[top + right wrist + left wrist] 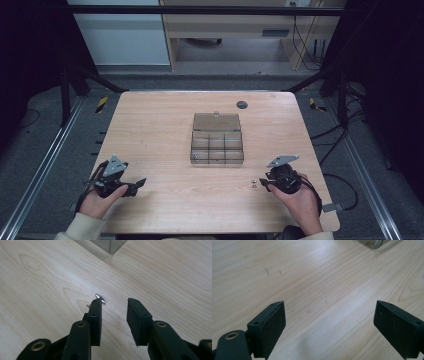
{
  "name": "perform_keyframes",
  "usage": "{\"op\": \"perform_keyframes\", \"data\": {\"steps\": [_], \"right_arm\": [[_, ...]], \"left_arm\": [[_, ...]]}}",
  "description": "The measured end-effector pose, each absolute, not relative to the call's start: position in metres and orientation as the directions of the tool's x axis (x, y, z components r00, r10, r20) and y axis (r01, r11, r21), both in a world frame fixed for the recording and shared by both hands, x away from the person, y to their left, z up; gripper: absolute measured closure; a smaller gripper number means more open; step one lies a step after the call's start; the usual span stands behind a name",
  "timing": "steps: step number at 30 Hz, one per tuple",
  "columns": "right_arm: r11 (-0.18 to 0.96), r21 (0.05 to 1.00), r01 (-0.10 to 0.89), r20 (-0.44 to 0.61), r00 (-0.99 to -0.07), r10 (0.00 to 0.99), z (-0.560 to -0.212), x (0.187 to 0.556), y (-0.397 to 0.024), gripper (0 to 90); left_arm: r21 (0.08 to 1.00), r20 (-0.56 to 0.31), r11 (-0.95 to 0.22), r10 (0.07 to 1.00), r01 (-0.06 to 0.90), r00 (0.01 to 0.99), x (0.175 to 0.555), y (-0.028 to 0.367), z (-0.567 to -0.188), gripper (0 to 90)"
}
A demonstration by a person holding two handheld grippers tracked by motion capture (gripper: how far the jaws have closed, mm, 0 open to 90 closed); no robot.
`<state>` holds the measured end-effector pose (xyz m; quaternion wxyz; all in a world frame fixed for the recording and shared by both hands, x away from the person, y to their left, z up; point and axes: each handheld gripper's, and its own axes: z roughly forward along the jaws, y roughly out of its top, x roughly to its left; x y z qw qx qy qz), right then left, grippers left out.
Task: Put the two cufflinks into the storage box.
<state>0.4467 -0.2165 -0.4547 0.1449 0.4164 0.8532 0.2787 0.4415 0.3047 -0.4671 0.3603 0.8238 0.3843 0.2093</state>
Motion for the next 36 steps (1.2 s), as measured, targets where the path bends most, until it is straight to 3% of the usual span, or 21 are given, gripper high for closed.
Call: {"op": "perform_keyframes", "data": {"steps": [7, 27, 36], "right_arm": [[0.544, 0.565, 0.621, 0.014, -0.666, 0.746, -0.461, 0.449, -0.215, 71.5], [0.692, 0.456, 0.56, -0.01, -0.774, 0.633, -0.473, 0.463, -0.187, 75.6], [0.706, 0.434, 0.559, -0.011, -0.781, 0.625, -0.474, 0.463, -0.18, 88.0]], "left_arm": [[0.804, 0.046, -0.366, 0.824, 0.469, 0.565, 0.441, 0.322, -0.458, 10.4], [0.777, 0.072, -0.404, 0.819, 0.483, 0.569, 0.443, 0.317, -0.461, 12.4], [0.774, 0.076, -0.409, 0.818, 0.483, 0.57, 0.443, 0.316, -0.461, 12.8]]}}
